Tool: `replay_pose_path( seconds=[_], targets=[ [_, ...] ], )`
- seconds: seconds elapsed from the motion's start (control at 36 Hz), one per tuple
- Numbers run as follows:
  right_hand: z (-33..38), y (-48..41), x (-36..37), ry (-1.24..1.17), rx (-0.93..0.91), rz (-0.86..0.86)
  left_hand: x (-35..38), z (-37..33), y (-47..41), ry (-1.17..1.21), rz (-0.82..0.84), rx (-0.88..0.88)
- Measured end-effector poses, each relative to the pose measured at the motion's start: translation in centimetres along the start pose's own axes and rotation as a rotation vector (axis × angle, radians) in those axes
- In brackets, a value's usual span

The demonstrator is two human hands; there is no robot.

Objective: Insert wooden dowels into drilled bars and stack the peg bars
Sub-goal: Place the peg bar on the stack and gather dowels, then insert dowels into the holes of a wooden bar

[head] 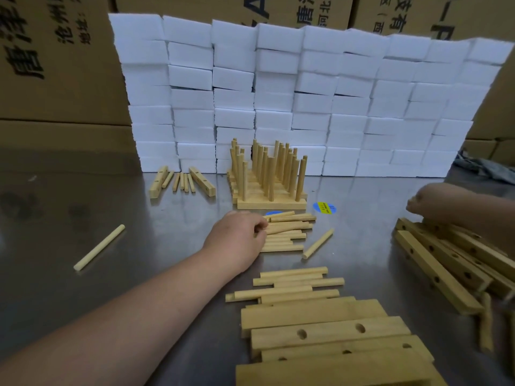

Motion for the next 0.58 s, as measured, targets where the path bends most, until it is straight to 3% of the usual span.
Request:
replay_pose_path(
  seconds=[0.17, 0.25, 0.36, 0.47, 0.58],
  targets=[
    [4.4, 2.7, -4.7, -0.339, -0.217, -0.278, 0.2, -0.5, 0.0, -0.041, 0.014, 0.049],
    [8.5, 5.5, -5.2, -0.358, -0.369, -0.254, 0.3, -0.7, 0.0, -0.052, 0.037, 0.074],
    [13.3, 8.4, -3.0, -0.222, -0.525, -0.093, 0.4, -0.8, 0.1, -0.06, 0.052, 0.091],
    [12.4, 7.4, -1.3, -0.073, -0.45, -0.086, 0.3, -0.6, 0.1, -0.061, 0.039, 0.074],
    [6.9, 4.6, -3.1, -0.133, -0.276, -0.194, 0.3, -0.5, 0.1, -0.06, 0.038, 0.062]
  ],
)
Point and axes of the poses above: each hand's wrist, its own y-axis away from the middle knuckle, its own x-axis out of the palm, z = x × y, the point moved 8 cm from there along -y, towards the middle knuckle, and after that the axes turned 6 degrees about x, right-handed, at the moved point
